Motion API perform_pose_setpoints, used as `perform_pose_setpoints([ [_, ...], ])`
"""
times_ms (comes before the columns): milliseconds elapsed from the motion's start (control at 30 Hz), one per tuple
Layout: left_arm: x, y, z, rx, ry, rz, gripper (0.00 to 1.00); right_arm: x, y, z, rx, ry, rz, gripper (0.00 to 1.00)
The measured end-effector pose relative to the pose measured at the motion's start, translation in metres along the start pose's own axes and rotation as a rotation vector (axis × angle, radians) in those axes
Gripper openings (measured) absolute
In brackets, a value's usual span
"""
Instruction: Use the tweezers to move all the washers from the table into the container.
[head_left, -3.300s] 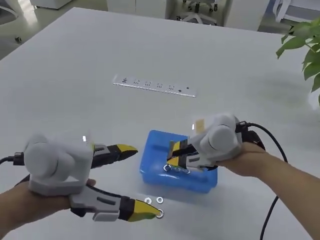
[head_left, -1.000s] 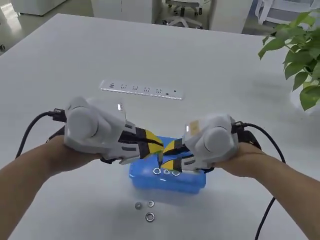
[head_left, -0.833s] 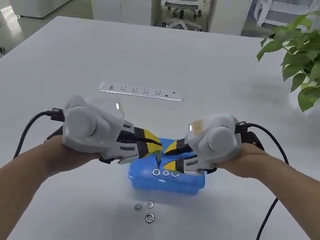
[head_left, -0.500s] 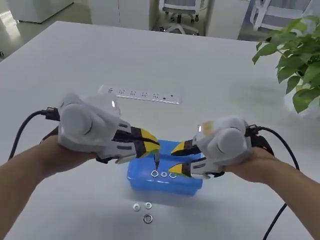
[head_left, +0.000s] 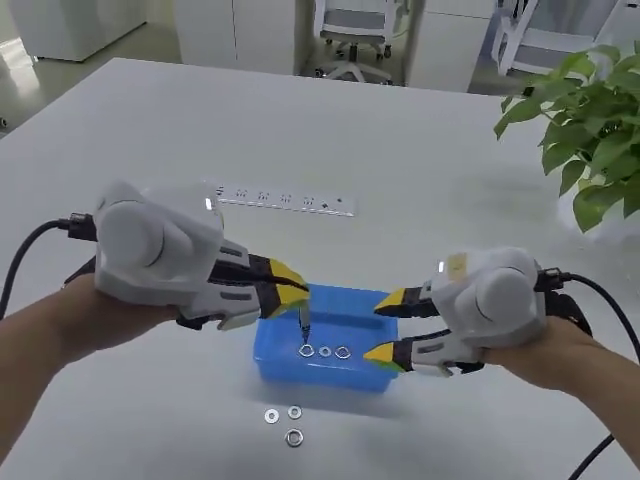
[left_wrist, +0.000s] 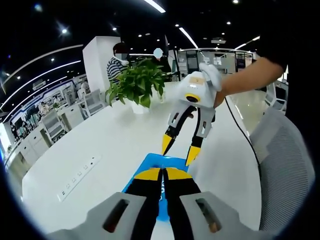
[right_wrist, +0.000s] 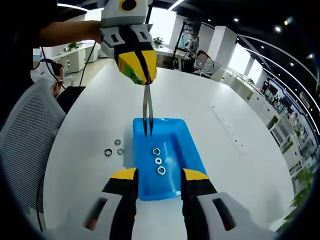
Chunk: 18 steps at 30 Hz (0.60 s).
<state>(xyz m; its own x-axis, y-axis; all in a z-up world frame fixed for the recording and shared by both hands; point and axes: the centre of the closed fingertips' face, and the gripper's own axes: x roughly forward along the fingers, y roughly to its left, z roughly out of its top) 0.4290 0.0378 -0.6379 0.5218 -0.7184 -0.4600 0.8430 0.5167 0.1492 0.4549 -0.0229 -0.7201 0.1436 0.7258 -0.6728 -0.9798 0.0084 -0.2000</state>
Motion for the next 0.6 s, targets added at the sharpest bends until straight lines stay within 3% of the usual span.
perform_pose_setpoints([
  [600, -0.012, -0.023, -0.004, -0.016, 0.014, -0.025, 0.06, -0.035, 0.014, -0.019, 0.128, -0.012, -0.093, 0.56],
])
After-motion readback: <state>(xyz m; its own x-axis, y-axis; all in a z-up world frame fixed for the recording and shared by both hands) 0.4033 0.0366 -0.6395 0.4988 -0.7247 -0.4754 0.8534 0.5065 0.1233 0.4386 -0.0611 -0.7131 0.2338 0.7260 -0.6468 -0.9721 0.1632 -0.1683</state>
